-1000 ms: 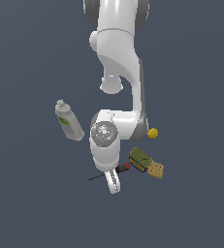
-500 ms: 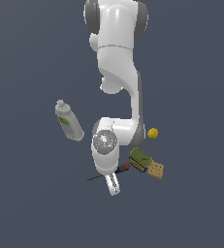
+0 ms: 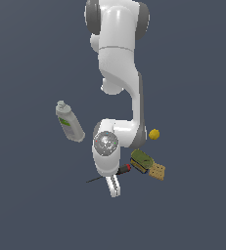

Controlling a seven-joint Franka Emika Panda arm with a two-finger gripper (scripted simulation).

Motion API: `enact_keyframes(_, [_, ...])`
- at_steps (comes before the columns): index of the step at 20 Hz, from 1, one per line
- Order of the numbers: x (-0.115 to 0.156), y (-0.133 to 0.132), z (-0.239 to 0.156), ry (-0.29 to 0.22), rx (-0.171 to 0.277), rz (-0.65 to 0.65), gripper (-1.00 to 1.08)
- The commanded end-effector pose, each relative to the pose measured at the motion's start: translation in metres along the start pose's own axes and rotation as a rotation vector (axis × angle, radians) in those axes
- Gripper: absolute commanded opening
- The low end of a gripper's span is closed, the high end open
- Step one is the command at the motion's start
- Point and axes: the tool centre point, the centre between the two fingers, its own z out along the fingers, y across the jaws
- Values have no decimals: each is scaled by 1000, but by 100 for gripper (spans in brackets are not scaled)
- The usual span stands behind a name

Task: Pick up a designated object from a clutter of objects.

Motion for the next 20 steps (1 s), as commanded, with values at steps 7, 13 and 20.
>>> enact_keyframes(7, [2,2,-6,0,0,-1,-100])
enact_keyframes(13, [10,13,-29,-1,0,0,-100])
enact_keyframes(20, [29,35,-82,-2,1,1,-100])
